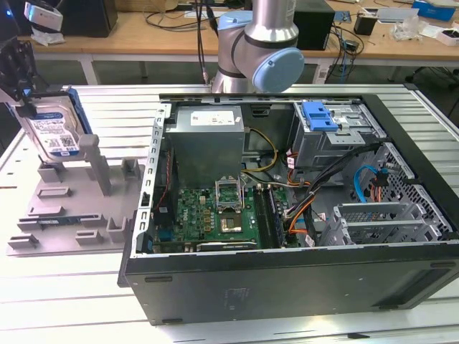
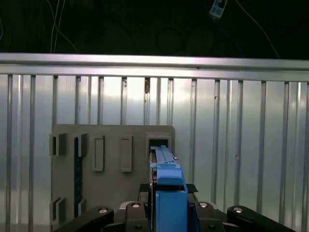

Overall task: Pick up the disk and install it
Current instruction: 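Pick up the disk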

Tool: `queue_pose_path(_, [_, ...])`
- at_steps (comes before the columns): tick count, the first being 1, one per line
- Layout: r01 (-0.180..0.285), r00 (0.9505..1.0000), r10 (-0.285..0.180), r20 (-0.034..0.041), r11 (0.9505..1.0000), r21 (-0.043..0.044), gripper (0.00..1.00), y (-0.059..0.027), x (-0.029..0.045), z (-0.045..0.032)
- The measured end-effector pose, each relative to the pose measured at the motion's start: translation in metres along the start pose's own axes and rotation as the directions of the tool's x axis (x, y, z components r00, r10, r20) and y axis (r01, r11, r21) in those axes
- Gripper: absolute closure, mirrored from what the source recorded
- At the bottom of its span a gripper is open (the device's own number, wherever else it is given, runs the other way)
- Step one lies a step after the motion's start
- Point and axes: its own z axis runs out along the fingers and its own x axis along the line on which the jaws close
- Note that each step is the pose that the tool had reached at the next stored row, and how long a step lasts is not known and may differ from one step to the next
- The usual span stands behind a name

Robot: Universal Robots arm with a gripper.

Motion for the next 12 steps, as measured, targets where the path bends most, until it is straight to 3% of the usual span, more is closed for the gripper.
queue_pose_path(1, [0.0,1.0,0.0,0.0037,1.0,0.0002,0.63,0.0,0.0002,-0.0093])
queue_pose_path(2, [0.0,0.9999,0.0,0.0116,1.0,0.0004,0.63,0.0001,0.0007,-0.0285])
queue_pose_path(9, [0.0,0.9998,0.0,0.0185,1.0,0.0005,0.63,-0.0001,0.0011,-0.0455])
queue_pose_path(12, [0.0,0.9997,0.0,0.024,1.0,0.0008,0.63,-0.0001,0.0014,-0.0567])
